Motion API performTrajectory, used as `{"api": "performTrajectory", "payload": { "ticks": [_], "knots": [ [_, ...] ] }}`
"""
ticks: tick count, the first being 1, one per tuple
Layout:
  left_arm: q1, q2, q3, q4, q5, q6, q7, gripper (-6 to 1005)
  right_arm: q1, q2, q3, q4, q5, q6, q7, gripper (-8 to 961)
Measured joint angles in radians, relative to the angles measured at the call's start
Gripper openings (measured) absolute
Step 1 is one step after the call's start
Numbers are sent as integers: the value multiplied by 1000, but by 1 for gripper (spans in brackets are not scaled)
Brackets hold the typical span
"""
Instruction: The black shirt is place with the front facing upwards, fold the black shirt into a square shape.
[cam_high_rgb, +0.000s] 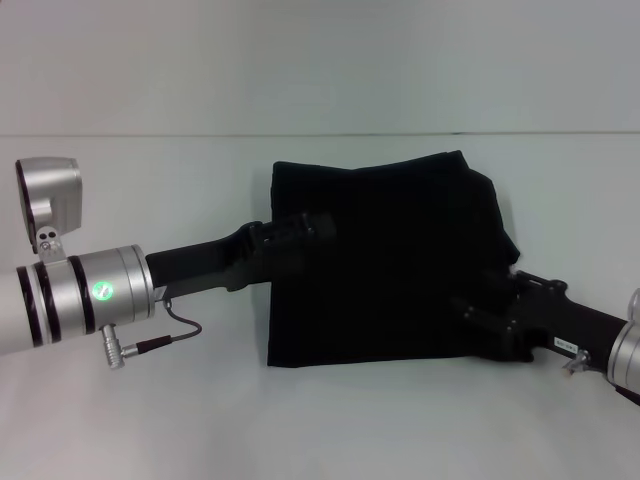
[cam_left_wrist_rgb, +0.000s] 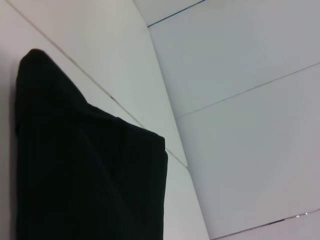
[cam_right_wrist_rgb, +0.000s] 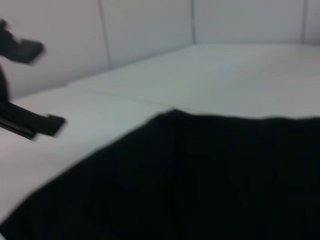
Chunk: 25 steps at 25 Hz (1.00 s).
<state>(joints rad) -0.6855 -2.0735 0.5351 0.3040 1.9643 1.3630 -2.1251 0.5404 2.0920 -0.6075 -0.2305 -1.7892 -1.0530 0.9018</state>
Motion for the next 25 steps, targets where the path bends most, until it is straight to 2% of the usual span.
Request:
{"api": "performTrajectory", "payload": {
  "ticks": [7,13,18,25],
  "knots": [
    [-2,5,2,3,1,-24,-11,968,-8,0,16,4,6,39,4,684],
    [-26,18,16,11,1,-117,-68,968,-34,-5,62,-22,9,-98,3,685],
    [-65,36,114,14,2,-255,-120,969,-88,-8,57,-70,-5,-253,-1,686],
    [-101,20,188,10,2,-406,-127,968,-123,-7,49,-77,-129,-339,-7,691]
  ]
}}
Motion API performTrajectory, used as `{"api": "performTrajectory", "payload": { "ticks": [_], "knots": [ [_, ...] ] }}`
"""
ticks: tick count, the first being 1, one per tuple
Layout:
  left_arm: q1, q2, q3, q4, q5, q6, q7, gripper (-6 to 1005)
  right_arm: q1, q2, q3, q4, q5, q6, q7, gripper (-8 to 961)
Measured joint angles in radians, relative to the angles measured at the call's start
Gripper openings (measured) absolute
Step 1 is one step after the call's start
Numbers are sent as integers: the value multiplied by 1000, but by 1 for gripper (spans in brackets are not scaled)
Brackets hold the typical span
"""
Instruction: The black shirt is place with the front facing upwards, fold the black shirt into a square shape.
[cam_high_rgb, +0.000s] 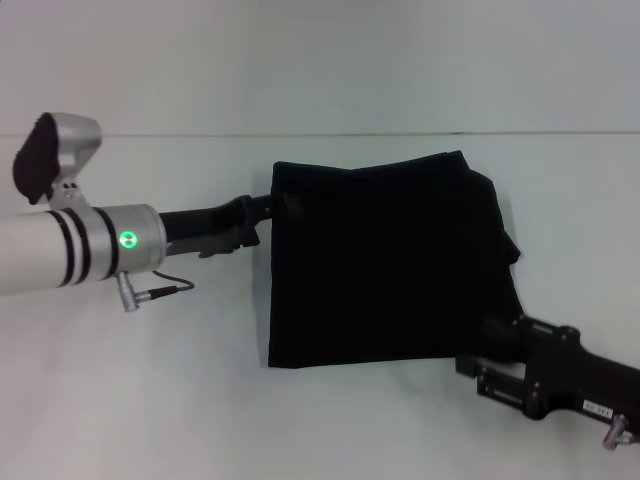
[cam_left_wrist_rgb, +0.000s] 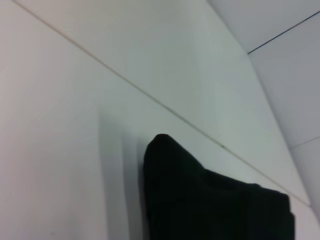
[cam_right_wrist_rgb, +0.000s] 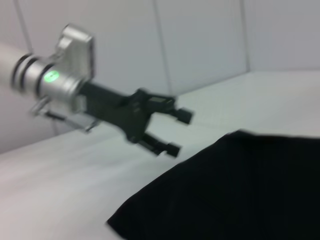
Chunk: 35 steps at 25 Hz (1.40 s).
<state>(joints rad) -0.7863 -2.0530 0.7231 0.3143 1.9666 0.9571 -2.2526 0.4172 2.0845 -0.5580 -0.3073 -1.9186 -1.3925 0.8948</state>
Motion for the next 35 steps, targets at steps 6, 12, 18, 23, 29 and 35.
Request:
{"api": "performTrajectory", "payload": {
  "ticks": [6,12,18,23,29,35],
  "knots": [
    [-12,-26,36,2,0,-77,0,969,-3,4,0,8,-15,-9,-1,696],
    [-24,-50,37,-1,0,-119,12,968,-3,4,0,8,-16,-19,-2,696],
    [-42,-82,74,2,0,-151,39,968,2,3,-2,8,-17,-28,0,696],
    [-46,-94,101,17,-3,-153,53,969,2,3,-2,7,-17,-39,4,695],
    [-44,-93,98,18,-7,-155,68,908,2,3,-2,7,-17,-39,6,695],
    [-41,-88,100,19,-8,-156,68,690,6,3,-2,9,-17,-39,6,695]
  ]
}}
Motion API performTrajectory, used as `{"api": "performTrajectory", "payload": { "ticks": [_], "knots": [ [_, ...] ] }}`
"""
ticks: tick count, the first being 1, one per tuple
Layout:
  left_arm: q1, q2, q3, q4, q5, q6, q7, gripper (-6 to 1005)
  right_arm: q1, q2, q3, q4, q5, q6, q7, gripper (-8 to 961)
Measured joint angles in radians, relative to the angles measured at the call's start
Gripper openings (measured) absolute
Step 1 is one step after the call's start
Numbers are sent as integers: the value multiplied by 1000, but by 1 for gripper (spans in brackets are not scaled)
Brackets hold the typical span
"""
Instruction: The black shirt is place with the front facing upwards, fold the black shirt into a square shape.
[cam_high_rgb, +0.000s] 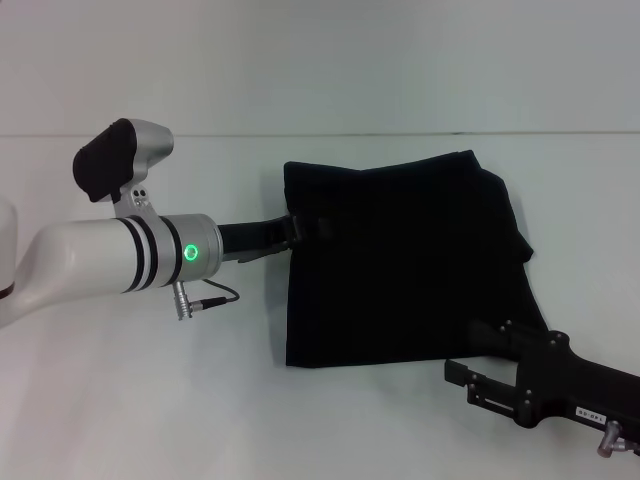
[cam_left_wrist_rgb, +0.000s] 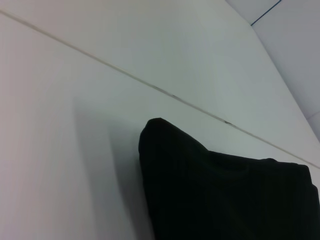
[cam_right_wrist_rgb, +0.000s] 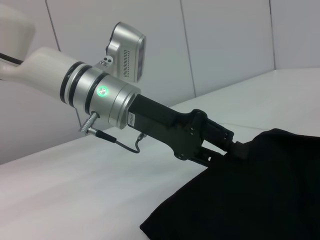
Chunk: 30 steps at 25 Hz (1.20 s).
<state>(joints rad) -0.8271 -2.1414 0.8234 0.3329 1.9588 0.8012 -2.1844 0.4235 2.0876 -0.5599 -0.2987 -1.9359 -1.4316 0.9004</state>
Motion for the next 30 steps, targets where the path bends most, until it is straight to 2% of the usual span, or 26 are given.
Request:
{"api": "performTrajectory", "payload": {
  "ticks": [3,10,14,16,19,24,26,30],
  "knots": [
    [1,2,0,0,0,2,0,413,1,0,-1,0,0,0,0,696],
    [2,3,-4,0,0,3,2,264,4,0,-7,-4,0,0,1,696],
    [10,19,-6,0,0,18,1,179,7,0,-8,-6,0,1,2,695],
    [17,33,-7,0,-1,30,-2,142,8,0,-5,-7,0,2,2,695],
    [38,65,-8,0,-8,54,-9,86,9,0,0,-8,3,7,2,696],
    [72,109,-12,-1,-24,77,-11,99,12,0,2,-8,8,9,2,696],
    [80,117,-20,-1,-27,84,-10,104,15,0,2,-8,9,9,2,696],
    [87,117,-47,5,-27,88,-4,113,22,1,2,-8,9,10,2,695]
  ]
}}
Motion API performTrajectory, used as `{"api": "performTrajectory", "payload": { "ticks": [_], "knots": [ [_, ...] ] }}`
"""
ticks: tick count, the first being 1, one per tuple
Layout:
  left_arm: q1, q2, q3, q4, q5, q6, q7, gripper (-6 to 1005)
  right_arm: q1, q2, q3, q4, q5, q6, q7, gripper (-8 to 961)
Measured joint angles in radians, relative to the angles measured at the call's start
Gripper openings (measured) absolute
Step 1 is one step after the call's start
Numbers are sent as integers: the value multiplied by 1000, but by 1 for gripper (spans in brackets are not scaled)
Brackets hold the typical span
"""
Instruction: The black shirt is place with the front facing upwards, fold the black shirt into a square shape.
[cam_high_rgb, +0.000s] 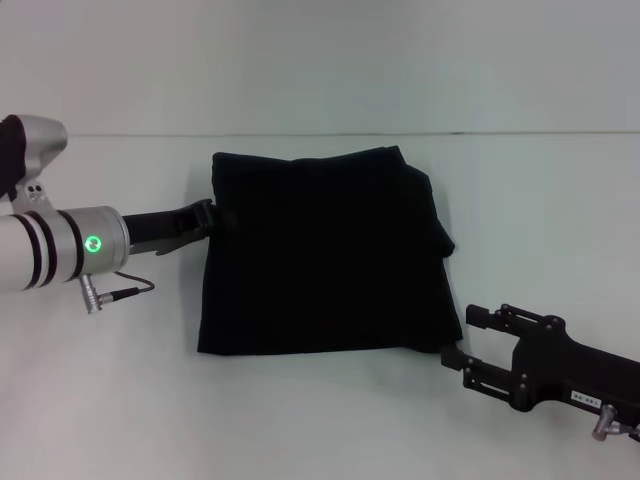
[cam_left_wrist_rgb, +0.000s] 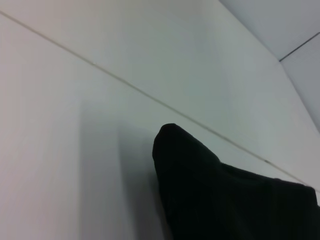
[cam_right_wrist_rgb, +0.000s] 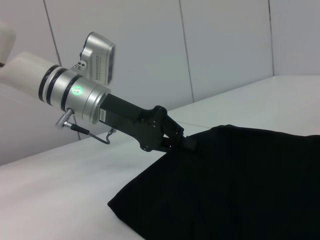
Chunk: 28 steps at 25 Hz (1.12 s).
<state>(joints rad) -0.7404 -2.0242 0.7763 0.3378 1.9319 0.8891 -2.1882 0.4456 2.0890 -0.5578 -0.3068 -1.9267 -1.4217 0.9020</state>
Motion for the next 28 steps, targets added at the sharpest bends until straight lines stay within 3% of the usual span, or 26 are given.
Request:
{"api": "performTrajectory", "payload": {
  "ticks": [7,13,16,22,24,28],
  "knots": [
    [30,-11,-37,49,-1,-11,4,131,4,0,2,0,0,2,0,696],
    [59,4,-75,72,-10,64,29,146,5,2,44,2,3,2,-7,695],
    [88,10,-162,108,-28,184,125,262,11,2,86,4,3,2,-7,694],
    [169,15,-333,192,-66,598,476,523,28,2,151,3,5,-6,-18,692],
    [216,3,-342,245,-54,745,623,619,38,3,155,2,5,-7,-26,692],
    [283,-32,-326,299,-26,800,772,797,56,3,158,6,5,-8,-68,691]
  ]
}}
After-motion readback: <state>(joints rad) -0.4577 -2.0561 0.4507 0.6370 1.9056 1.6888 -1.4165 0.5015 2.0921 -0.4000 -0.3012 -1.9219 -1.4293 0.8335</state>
